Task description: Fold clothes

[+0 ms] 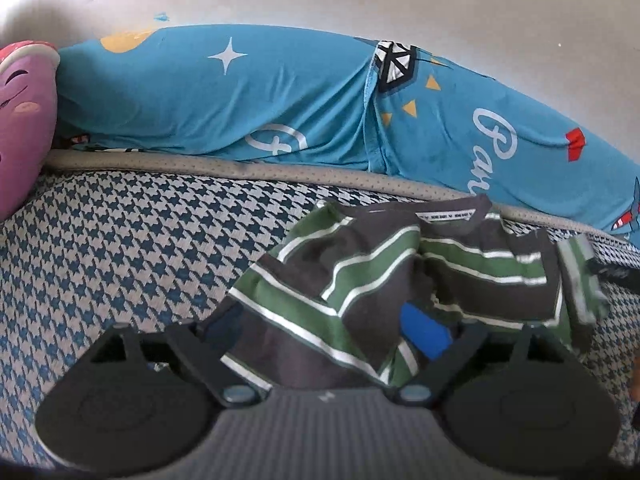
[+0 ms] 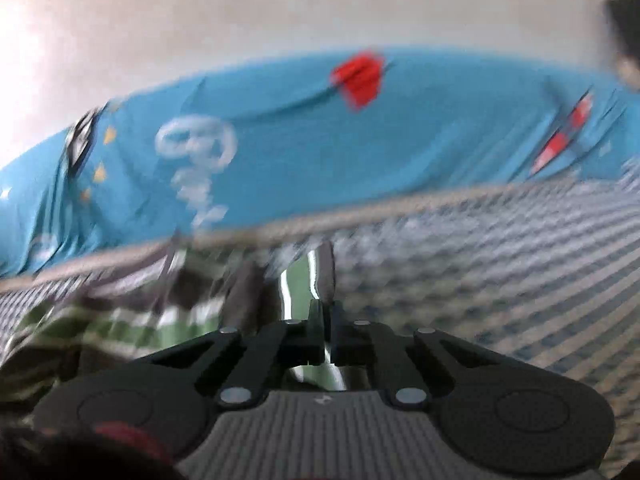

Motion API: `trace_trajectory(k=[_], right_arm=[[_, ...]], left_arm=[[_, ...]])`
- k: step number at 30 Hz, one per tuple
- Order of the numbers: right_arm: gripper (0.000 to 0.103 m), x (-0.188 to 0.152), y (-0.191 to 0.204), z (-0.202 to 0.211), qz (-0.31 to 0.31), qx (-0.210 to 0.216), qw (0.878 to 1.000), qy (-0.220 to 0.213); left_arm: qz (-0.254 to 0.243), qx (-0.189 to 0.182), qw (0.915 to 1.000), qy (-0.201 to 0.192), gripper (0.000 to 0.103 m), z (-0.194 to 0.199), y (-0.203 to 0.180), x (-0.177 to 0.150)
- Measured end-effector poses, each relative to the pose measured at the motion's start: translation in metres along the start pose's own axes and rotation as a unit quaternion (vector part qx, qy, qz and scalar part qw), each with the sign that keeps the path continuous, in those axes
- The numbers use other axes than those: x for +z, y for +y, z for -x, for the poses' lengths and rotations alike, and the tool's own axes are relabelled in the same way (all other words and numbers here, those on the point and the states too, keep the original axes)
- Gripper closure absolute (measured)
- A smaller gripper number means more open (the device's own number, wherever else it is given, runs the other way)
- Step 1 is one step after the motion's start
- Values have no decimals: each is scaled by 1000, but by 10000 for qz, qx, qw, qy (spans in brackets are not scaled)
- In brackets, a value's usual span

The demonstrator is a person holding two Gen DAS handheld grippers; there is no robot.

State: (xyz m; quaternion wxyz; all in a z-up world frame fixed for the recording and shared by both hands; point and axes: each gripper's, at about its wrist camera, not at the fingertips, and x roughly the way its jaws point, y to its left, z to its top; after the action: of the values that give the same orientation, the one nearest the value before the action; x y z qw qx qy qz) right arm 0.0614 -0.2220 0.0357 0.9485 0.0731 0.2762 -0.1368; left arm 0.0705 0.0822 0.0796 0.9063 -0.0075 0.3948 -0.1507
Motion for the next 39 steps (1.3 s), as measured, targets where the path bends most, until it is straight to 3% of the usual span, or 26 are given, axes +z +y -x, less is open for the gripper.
trace_trajectory(k=[3,6,9,20,31,39], right_arm=[[98,11,-20,14,-393,-519,9969,-451],[97,13,-39,16,-798,-949,9911,-478],[97,13,-47,18,-928,-1035,9894,-425],[97,9,-23,36,-1006,8,9949,-118],[88,-1,24,65,-870,964,9913,235],[85,-27,43,93,-1068,1512,9805,655]], left_arm=[[48,36,10000,-10,7,0,2,1],[70,73,9999,-31,6,2,5,5],[160,153,9997,-89,4,5,13,10],[575,425,9974,17,1,2,56,16],[751,182,9955,542,1,-11,91,0],[1069,-3,9913,764,1,-16,114,-10]])
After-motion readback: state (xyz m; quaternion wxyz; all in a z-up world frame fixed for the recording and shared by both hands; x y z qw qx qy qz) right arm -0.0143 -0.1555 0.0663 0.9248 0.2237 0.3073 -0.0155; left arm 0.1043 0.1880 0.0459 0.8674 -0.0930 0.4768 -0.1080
